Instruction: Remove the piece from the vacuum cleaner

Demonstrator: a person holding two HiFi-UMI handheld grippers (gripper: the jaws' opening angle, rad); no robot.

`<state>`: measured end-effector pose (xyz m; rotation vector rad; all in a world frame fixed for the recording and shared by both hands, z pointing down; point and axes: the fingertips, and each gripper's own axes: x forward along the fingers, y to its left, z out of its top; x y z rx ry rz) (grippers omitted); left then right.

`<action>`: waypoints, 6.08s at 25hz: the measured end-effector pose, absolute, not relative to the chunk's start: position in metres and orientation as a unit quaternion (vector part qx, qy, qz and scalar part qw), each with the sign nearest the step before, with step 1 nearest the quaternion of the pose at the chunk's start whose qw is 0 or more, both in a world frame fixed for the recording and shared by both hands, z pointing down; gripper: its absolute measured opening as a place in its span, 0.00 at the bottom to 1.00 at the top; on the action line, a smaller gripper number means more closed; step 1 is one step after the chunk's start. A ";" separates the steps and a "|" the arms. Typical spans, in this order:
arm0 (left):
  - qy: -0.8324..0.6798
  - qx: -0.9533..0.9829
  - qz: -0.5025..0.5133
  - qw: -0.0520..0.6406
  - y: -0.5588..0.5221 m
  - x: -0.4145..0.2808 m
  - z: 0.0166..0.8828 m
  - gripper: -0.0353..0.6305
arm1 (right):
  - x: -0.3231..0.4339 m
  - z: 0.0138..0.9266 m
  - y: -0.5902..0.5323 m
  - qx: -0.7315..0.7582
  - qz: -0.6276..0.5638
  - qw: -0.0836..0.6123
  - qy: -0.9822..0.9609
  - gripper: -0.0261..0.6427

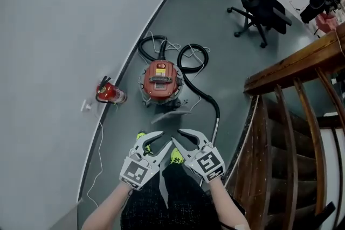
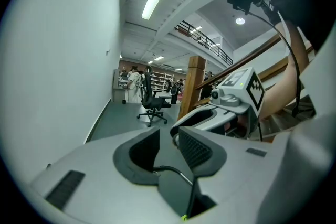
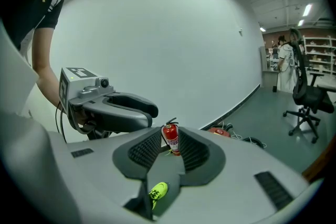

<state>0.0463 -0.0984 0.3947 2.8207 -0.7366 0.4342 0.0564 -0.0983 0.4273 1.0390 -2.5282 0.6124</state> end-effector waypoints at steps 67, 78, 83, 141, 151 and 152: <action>-0.244 0.922 0.273 0.123 -0.152 0.030 0.767 0.41 | 0.058 0.773 -0.150 0.279 0.166 0.361 -0.874 0.46; -0.235 0.921 0.293 0.106 -0.161 0.033 0.799 0.41 | 0.072 0.806 -0.162 0.264 0.129 0.415 -0.861 0.48; -0.223 0.919 0.310 0.099 -0.160 0.028 0.816 0.41 | 0.076 0.825 -0.165 0.258 0.127 0.437 -0.852 0.50; -0.291 0.892 0.339 0.067 -0.156 0.028 0.839 0.15 | 0.078 0.848 -0.152 0.294 0.059 0.500 -0.812 0.14; -0.301 0.888 0.342 0.064 -0.145 0.022 0.841 0.15 | 0.072 0.851 -0.140 0.295 0.072 0.492 -0.816 0.14; -0.299 0.888 0.344 0.066 -0.143 0.023 0.843 0.15 | 0.072 0.852 -0.138 0.295 0.076 0.492 -0.816 0.14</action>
